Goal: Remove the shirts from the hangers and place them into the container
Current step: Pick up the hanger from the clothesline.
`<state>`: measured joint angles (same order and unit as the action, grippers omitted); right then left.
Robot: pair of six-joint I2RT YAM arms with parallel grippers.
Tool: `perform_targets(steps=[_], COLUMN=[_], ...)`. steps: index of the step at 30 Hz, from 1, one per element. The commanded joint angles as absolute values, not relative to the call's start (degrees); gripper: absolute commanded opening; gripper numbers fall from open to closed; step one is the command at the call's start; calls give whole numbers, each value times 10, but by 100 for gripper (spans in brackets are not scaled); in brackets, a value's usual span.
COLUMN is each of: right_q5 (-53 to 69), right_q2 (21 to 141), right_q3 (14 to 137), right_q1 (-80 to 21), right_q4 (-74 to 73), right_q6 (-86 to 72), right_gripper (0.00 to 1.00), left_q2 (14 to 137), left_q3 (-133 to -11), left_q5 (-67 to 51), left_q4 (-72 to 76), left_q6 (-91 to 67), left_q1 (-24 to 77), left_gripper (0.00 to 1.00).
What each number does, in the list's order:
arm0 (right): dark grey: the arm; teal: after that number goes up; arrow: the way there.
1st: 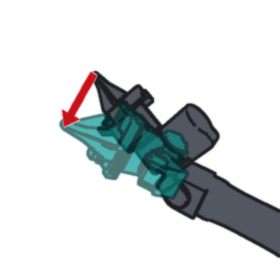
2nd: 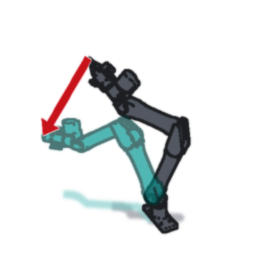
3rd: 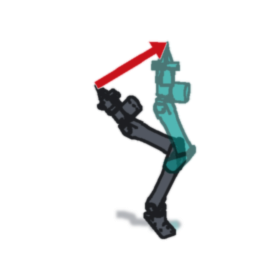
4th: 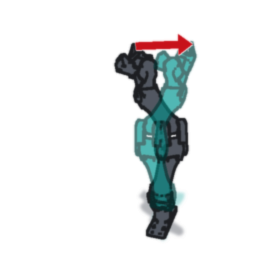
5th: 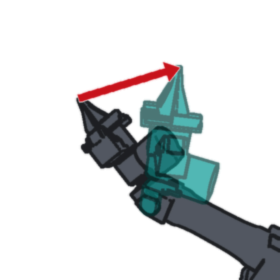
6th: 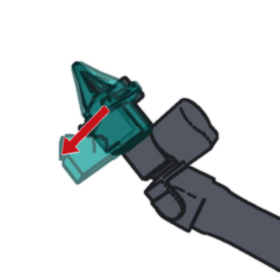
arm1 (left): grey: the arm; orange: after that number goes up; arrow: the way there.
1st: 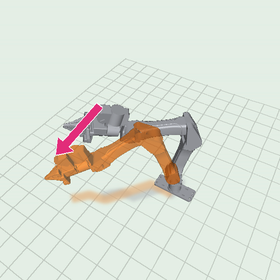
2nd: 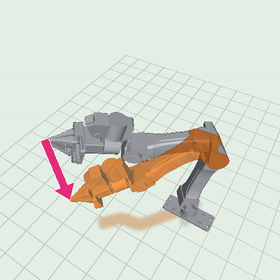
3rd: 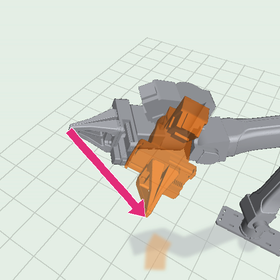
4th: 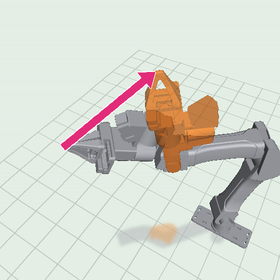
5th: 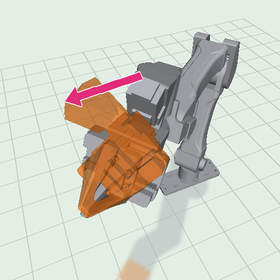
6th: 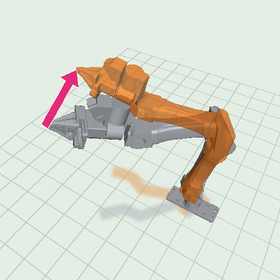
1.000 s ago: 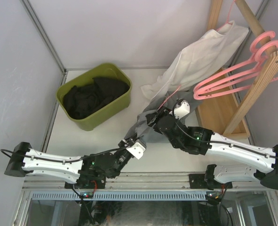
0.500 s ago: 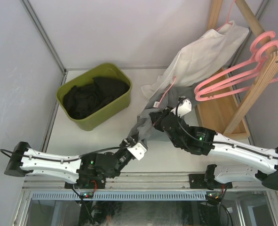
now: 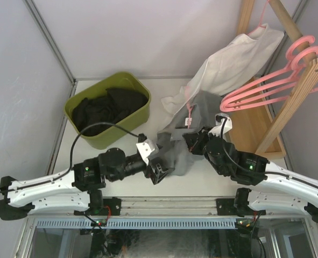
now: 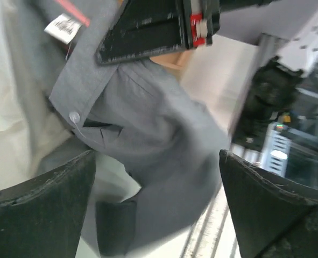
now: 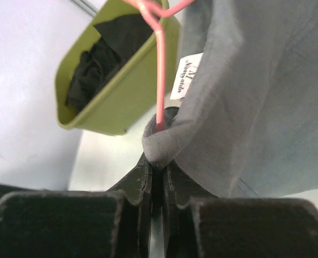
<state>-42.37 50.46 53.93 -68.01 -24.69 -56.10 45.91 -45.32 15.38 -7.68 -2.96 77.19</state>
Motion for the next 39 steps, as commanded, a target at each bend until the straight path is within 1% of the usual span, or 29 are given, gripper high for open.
perform_targets(steps=[1, 3, 5, 9, 14, 17, 22, 24, 28, 33, 35, 39], right_q5=[-377, -380, -372, -317, -206, -155, -37, -13, 10, 26, -1, -93], right_q2=[457, 443, 434, 412, 369, 346, 353, 359, 365, 367, 370, 390], right_q3=[509, 505, 505, 505, 507, 531, 615, 652, 711, 765, 766, 766], right_q1=[-678, -671, -660, -648, -642, -641, -641, -641, -641, -641, -641, -640], right_q4=[-213, -220, -228, -218, -182, -184, -227, -243, -256, -268, -278, -337], right_q6=[-412, -415, -418, -378, -287, -255, -204, -193, -170, -138, -129, -126], right_gripper=[0, 0, 0, 0, 0, 0, 0, 0, 0, 0, 0, 0], left_q2=[471, 477, 484, 460, 413, 391, 356, 348, 325, 287, 277, 270], left_q3=[-526, -528, -534, -518, -484, -478, -476, -474, -464, -451, -450, -451], left_q5=[-103, -189, -240, -239, -174, -111, 26, 73, 132, 177, 186, 193], left_q4=[-147, -136, -131, -94, -76, -87, -106, -109, -113, -126, -133, -143], left_q6=[-105, -115, -123, -149, -209, -231, -232, -234, -239, -243, -240, -237], left_q1=[724, 706, 695, 666, 569, 524, 506, 506, 506, 505, 505, 505], left_gripper=[100, 100, 100, 100, 100, 100, 99, 98, 98, 97, 98, 97])
